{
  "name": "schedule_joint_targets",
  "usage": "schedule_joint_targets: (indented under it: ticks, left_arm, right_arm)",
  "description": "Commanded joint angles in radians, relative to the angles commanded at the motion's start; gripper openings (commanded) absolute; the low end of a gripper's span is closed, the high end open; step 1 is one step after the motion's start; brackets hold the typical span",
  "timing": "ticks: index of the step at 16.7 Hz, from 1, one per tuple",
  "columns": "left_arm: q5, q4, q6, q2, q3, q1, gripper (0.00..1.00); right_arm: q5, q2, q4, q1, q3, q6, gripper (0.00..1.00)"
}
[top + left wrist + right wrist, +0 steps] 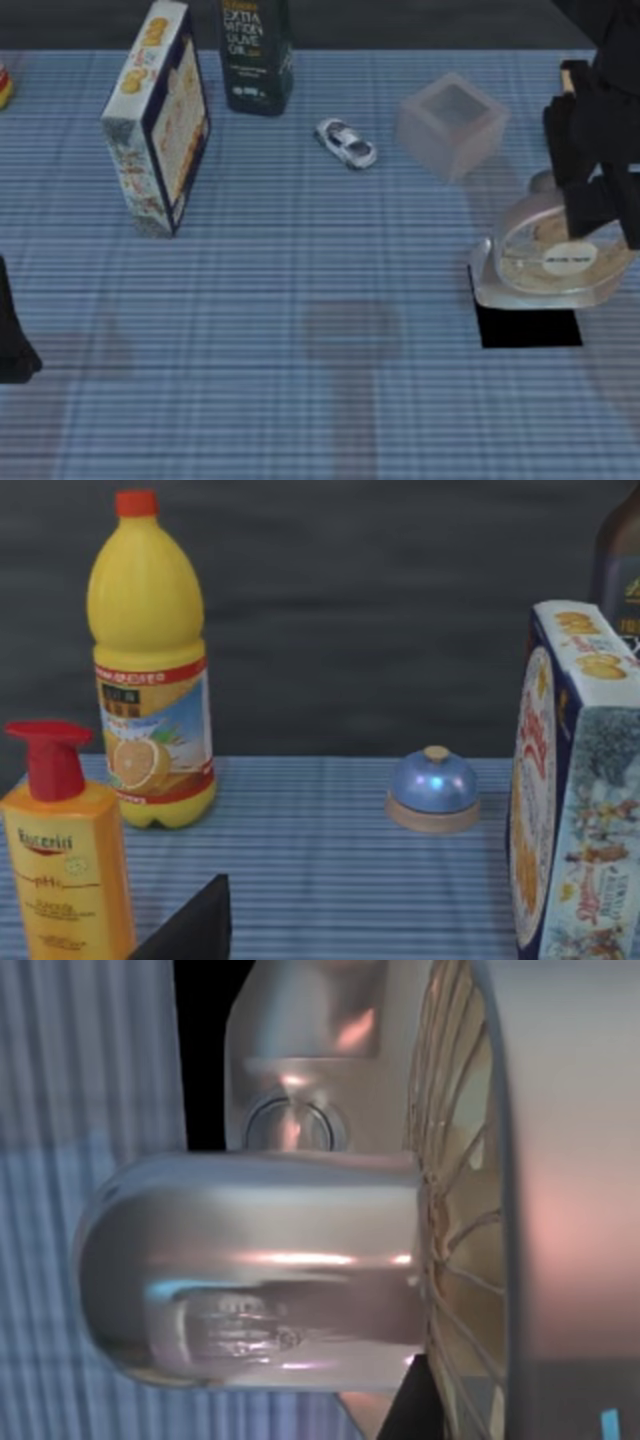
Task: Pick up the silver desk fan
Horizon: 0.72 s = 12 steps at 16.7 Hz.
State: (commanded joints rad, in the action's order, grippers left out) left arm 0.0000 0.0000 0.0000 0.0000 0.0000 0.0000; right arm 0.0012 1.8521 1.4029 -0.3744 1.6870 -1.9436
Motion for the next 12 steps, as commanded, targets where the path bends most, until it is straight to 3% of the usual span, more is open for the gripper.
schedule_joint_targets:
  ticks: [12]
  left_arm:
    - [0.000, 0.000, 0.000, 0.000, 0.000, 0.000, 1.00]
  right_arm:
    - [0.000, 0.012, -0.134, 0.003, -0.122, 0.003, 0.00]
